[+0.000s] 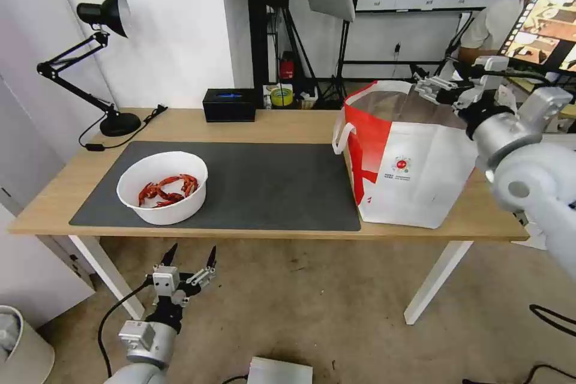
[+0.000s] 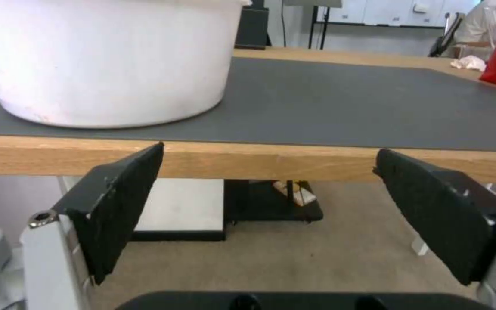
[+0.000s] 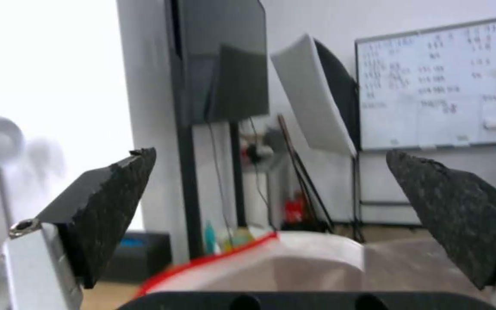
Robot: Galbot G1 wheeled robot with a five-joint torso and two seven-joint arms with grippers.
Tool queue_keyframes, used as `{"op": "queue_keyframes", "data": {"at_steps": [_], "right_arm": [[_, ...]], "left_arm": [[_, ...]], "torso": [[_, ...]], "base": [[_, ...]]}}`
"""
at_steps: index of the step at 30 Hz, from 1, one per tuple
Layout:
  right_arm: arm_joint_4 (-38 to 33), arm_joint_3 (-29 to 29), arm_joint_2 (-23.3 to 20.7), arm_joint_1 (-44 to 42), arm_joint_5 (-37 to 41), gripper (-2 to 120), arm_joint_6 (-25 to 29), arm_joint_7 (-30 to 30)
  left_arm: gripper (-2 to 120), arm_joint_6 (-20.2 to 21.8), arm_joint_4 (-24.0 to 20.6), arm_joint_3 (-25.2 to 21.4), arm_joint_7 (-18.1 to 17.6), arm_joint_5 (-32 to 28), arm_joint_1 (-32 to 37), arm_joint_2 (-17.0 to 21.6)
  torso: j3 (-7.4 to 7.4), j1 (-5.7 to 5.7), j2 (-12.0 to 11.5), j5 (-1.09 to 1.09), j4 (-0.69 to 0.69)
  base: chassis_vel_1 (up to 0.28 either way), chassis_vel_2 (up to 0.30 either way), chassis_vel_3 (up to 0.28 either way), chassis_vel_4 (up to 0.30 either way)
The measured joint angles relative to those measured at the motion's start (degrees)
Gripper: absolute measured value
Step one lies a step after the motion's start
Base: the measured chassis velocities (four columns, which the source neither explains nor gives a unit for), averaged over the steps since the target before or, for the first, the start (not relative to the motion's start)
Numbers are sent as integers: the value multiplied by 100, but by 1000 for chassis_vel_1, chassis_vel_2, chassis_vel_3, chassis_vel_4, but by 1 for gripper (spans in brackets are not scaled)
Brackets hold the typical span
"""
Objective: Pick up the trash from the table and place it into the takeout bag.
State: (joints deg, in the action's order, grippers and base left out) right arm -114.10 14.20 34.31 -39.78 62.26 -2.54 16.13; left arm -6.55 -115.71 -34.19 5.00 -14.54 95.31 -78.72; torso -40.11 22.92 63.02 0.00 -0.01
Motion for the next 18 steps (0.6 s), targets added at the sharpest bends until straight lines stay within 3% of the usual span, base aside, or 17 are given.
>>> {"op": "queue_keyframes", "data": {"at_steps": [8, 18], "right_arm": [[-431, 139, 210, -621, -345, 100, 630, -224], [-922, 194, 473, -1248, -749, 100, 757, -205]], "left_arm": [[100, 1, -80, -18, 0, 83, 91, -77], [100, 1, -103, -60, -1, 119, 139, -120]], "torso": [[0, 0, 0, 0, 1], [0, 0, 0, 0, 0]], "base": [[0, 0, 0, 0], [0, 0, 0, 0]]}}
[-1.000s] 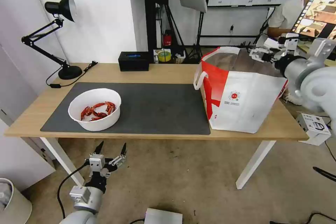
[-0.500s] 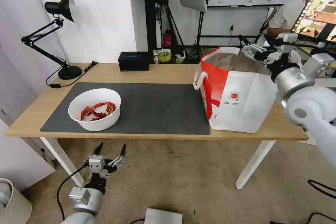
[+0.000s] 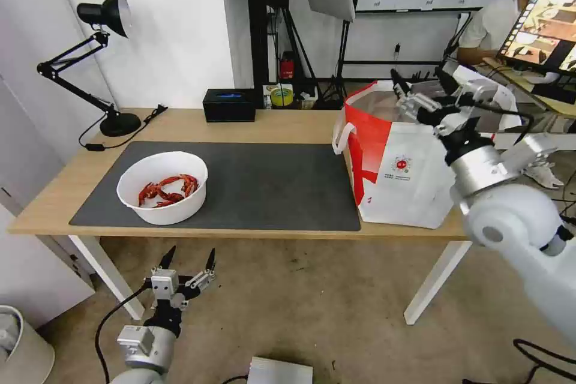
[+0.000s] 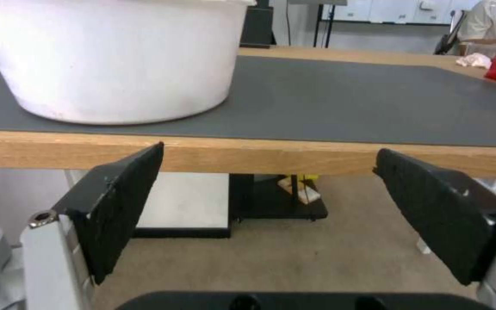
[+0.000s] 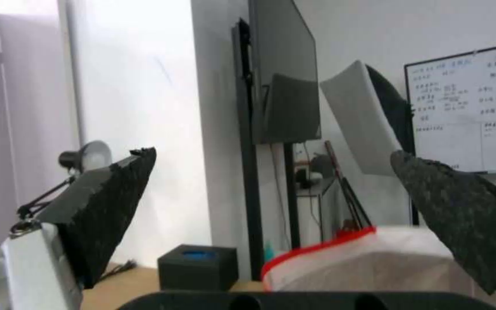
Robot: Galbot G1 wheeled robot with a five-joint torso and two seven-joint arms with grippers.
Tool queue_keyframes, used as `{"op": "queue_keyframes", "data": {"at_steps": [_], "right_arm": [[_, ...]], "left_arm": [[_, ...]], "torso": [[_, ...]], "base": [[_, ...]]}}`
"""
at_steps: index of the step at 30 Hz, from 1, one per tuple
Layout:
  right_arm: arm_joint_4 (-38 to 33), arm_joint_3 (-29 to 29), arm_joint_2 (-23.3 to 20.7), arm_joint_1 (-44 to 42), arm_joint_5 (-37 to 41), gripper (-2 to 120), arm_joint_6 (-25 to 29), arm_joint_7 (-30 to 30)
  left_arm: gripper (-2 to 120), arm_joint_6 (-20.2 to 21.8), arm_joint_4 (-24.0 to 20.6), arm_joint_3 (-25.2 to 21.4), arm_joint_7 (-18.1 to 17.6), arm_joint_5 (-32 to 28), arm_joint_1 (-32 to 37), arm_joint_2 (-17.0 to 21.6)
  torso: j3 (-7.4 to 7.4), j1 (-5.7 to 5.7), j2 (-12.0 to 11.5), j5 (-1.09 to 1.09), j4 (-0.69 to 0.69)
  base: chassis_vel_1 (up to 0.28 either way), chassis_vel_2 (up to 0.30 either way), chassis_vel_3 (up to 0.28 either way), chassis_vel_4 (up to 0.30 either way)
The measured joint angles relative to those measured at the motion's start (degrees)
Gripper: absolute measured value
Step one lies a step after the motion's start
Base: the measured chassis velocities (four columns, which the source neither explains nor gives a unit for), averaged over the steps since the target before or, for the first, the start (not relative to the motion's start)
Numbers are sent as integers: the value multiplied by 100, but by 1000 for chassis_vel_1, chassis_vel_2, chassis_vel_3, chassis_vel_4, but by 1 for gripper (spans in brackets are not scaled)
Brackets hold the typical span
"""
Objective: Pick up the trash from the table and place it into the takeout bag.
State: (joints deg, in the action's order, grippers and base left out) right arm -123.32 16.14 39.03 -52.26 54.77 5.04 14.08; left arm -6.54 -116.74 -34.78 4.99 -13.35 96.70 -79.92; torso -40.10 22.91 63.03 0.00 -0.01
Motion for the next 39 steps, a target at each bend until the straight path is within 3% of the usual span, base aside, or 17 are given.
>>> {"op": "queue_keyframes", "data": {"at_steps": [3, 9, 14, 39], "right_arm": [[-125, 180, 91, -389, -185, 100, 22, -23], [-401, 1170, 470, -1776, -607, 100, 112, -235], [-544, 1660, 758, -2485, -798, 100, 177, -346], [-998, 2153, 2056, -4374, -1975, 100, 177, -684]], "left_arm": [[100, 0, 2, -7, -1, 0, 0, 20], [100, 0, 51, 19, 0, -27, -48, 101], [100, 1, 102, 52, 0, -58, -73, 187], [100, 19, 119, 174, -1, -194, -169, 396]], "torso": [[0, 0, 0, 0, 1], [0, 0, 0, 0, 2], [0, 0, 0, 0, 1], [0, 1, 0, 1, 1]], "base": [[0, 0, 0, 0], [0, 0, 0, 0], [0, 0, 0, 0], [0, 0, 0, 0]]}}
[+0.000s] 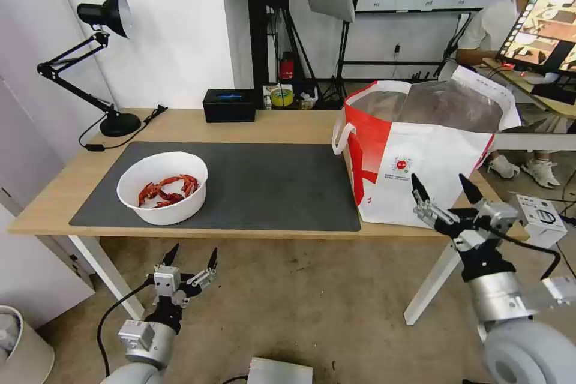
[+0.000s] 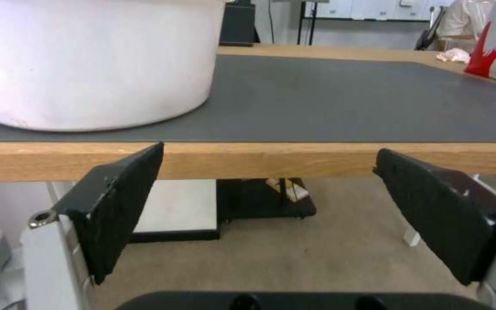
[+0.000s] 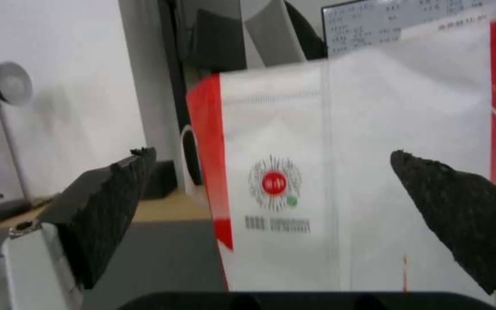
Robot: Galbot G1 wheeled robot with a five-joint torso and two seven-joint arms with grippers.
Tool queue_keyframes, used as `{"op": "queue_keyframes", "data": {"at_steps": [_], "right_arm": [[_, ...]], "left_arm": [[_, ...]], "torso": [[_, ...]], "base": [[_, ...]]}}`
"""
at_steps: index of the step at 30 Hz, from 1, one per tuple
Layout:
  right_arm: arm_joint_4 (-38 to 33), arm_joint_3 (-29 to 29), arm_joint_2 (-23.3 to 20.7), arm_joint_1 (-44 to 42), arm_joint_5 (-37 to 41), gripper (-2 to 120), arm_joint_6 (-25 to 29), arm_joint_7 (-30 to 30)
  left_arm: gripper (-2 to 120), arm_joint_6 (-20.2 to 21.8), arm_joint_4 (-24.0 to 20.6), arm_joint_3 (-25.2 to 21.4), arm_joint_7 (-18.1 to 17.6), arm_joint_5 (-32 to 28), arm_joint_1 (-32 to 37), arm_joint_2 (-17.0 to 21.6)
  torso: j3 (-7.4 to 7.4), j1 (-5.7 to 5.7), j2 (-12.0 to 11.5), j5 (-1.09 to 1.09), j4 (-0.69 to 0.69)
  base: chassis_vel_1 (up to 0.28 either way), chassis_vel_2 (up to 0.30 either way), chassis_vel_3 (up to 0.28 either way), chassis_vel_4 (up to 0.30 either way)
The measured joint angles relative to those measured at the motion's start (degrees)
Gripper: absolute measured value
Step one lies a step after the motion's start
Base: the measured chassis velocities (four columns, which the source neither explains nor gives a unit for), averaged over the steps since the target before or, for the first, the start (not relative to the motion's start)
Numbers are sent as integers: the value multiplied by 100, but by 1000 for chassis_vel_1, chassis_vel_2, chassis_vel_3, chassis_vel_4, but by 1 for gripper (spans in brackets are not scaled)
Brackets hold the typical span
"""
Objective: Pick up the trash from the table and place it into the takeout bag.
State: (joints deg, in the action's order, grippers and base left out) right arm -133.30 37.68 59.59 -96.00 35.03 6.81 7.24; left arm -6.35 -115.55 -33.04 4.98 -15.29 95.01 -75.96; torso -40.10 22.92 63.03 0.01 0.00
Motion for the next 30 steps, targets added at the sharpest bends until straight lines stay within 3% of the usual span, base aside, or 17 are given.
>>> {"op": "queue_keyframes", "data": {"at_steps": [16, 30], "right_arm": [[514, -375, 619, -228, -913, 100, 55, -249], [413, -361, 1045, -563, -1472, 100, -8, -372]], "left_arm": [[100, 0, -44, 7, 5, -131, -31, 122], [100, 4, -3, 54, 9, -179, -109, 176]], "torso": [[0, 0, 0, -1, 0], [0, -1, 0, 0, 0]], "base": [[0, 0, 0, 0], [0, 0, 0, 0]]}}
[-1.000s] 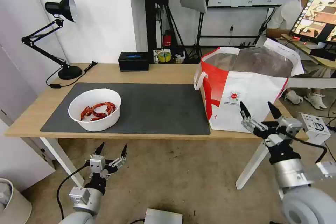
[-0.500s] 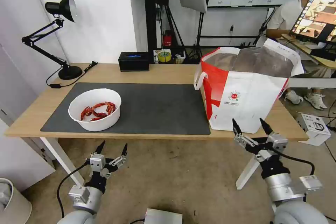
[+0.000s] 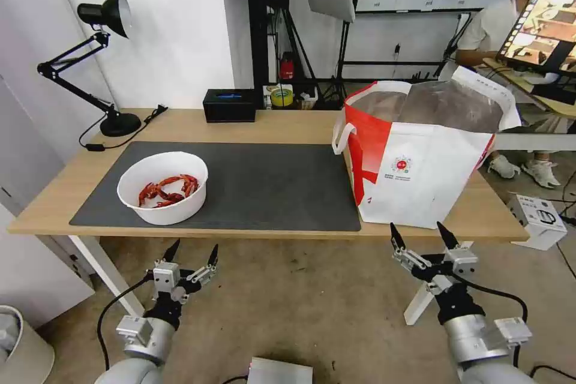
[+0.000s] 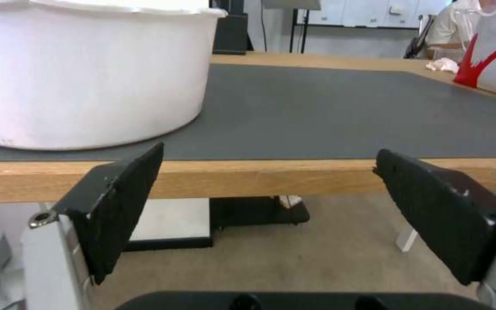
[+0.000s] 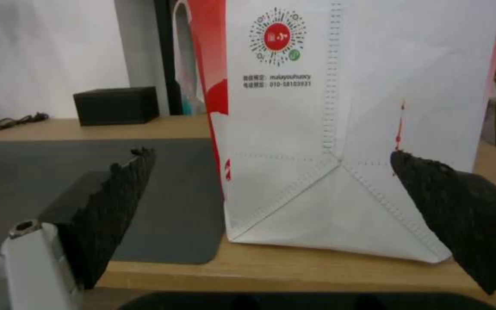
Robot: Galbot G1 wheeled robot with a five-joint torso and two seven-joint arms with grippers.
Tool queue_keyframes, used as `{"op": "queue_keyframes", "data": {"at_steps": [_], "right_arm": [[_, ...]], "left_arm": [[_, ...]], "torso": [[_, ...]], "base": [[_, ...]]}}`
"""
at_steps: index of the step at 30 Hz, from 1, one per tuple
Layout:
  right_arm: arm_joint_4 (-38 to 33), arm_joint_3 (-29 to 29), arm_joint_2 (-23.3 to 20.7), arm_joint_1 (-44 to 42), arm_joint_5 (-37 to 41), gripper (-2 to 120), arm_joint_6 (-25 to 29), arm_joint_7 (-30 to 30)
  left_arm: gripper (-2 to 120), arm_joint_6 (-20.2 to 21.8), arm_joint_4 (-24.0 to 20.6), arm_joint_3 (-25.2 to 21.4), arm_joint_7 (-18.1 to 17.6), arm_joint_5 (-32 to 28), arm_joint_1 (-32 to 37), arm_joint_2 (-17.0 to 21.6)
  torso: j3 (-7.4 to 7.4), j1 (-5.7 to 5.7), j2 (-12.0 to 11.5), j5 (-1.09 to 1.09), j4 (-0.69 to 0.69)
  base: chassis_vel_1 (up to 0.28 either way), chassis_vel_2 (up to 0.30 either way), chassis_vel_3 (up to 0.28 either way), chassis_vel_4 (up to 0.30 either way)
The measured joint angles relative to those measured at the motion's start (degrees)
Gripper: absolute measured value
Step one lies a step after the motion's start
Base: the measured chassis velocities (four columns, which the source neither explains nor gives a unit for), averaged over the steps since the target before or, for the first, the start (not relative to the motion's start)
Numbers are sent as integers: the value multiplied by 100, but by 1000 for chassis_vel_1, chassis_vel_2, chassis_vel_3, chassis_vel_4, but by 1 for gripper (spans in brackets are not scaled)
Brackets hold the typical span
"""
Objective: Pick up the trash from the table and place it into the takeout bag.
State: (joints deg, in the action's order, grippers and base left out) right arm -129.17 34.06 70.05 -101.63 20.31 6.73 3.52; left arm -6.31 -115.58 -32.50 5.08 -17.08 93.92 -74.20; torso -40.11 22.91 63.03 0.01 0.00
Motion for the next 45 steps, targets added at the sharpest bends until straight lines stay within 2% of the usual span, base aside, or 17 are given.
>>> {"op": "queue_keyframes", "data": {"at_steps": [5, 23, 31, 39, 45], "right_arm": [[35, 37, 52, 9, -259, 100, -15, 22], [138, 47, 24, 53, -382, 100, -29, 14], [140, 47, 20, 56, -381, 100, -28, 13], [140, 47, 18, 57, -377, 100, -27, 14], [140, 47, 18, 58, -375, 100, -26, 16]], "left_arm": [[100, 18, -1, 20, -2, 1, -13, 8], [100, 52, -12, 14, -3, 2, -26, 34], [100, 193, -170, -101, -9, -150, -105, 174], [100, 512, -498, -473, -54, -608, -302, 486], [100, 966, -670, -565, -240, -1229, -678, 1065]], "torso": [[0, 0, 0, -1, 0], [0, 0, 0, -1, 0], [0, 0, 0, 0, -1], [0, 0, 0, 0, -2], [0, 0, -1, 0, 0]], "base": [[0, 0, 0, 0], [0, 0, 0, 0], [0, 0, 0, 0], [0, 0, 0, 0], [0, 0, 0, 0]]}}
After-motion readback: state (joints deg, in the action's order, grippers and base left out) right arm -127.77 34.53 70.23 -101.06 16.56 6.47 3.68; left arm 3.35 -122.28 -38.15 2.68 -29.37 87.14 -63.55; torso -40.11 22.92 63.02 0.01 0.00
